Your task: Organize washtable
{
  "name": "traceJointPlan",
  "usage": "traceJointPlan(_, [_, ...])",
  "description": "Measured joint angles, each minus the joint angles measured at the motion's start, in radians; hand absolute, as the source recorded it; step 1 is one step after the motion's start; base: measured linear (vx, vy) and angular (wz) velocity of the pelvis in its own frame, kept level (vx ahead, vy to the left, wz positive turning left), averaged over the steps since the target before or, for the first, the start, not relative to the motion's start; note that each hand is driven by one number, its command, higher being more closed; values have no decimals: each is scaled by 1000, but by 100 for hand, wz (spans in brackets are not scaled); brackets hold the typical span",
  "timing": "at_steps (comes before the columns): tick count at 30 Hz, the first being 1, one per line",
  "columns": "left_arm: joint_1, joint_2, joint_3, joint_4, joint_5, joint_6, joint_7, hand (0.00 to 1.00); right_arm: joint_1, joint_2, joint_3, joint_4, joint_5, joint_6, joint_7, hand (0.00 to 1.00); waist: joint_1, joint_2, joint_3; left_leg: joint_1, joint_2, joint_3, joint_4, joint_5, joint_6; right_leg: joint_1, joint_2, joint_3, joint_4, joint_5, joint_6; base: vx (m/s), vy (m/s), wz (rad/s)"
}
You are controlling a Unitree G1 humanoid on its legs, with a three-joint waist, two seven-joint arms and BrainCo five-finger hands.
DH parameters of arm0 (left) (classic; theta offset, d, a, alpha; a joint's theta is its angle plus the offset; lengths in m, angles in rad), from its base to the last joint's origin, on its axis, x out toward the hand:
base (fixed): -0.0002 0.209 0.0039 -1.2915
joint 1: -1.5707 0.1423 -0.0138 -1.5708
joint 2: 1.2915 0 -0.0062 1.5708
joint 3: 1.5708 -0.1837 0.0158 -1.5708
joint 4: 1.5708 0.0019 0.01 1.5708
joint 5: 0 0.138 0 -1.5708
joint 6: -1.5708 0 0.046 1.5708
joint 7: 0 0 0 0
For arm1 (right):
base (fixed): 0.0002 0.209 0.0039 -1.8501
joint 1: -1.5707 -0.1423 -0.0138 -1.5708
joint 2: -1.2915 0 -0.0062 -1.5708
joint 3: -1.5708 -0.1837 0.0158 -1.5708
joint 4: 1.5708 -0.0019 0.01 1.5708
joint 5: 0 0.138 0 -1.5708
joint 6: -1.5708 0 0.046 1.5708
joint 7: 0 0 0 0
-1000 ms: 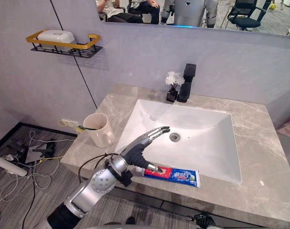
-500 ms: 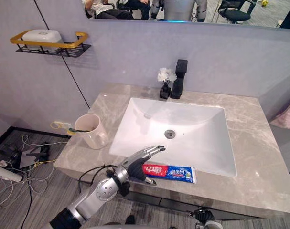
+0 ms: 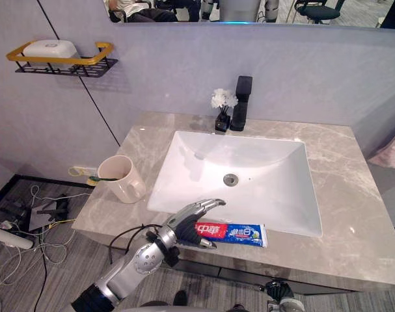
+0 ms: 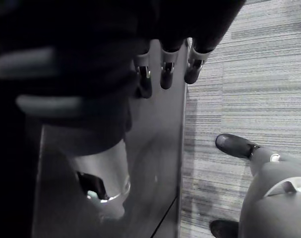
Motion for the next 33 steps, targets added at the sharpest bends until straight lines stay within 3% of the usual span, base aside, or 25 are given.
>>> traceJointPlan(7, [2,-31,67,12,-5,-7,0,100,-8,-2,0,-3,-2,0,1,0,-24,9,-2,6,8,4,-16,0,0,0,8,9,-4,0,0,46,9,-4])
traceJointPlan(19, [49,-7,120,-37,-24,3,28,100,-12,-4,-9,-7,-1,-1,-2,0,-27,23,-3,16,15,32,-17,-6,-4,-1,11,31,-4,0,0,4,14,-5])
traceJointPlan(23, [105,2,130,-88,-44,14,43,100,-11,-3,-50,-24,11,-1,-8,0,-26,32,-3,16,19,51,-18,-9,-4,-16,13,55,-4,1,-1,-6,23,-13])
traceJointPlan(33, [115,-25,242,-225,-148,48,112,100,40,11,-184,-151,82,-3,-63,0,-25,27,-3,10,31,97,-20,-17,-6,-39,20,97,-5,6,-8,2,17,-14])
